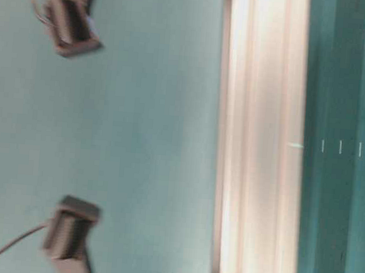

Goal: Lift the metal rail with both hands and move it towards you.

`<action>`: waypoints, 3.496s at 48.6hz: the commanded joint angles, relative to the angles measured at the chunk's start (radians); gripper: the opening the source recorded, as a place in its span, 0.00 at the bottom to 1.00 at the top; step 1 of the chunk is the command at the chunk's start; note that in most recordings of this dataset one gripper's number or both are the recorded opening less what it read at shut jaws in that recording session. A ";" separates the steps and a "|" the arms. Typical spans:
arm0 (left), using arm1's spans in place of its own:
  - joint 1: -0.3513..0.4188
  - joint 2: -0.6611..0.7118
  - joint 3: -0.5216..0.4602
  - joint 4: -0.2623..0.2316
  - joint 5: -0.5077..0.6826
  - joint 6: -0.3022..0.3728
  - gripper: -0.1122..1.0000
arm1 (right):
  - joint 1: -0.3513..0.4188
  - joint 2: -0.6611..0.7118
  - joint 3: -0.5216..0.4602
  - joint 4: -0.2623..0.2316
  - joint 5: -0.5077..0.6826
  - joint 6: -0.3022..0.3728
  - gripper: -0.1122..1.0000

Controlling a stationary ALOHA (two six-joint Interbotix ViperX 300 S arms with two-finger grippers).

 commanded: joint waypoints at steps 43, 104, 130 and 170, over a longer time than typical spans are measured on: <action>-0.046 0.077 0.069 -0.003 -0.219 -0.120 0.36 | 0.038 0.083 0.077 0.023 -0.160 0.017 0.45; -0.006 0.098 0.092 -0.002 -0.265 -0.074 0.36 | 0.037 0.115 0.092 0.034 -0.225 0.034 0.45; -0.014 0.097 0.098 -0.003 -0.341 -0.075 0.36 | 0.026 0.115 0.106 0.029 -0.250 0.032 0.45; -0.015 0.094 0.103 -0.003 -0.331 -0.067 0.36 | 0.025 0.115 0.109 0.038 -0.285 0.044 0.68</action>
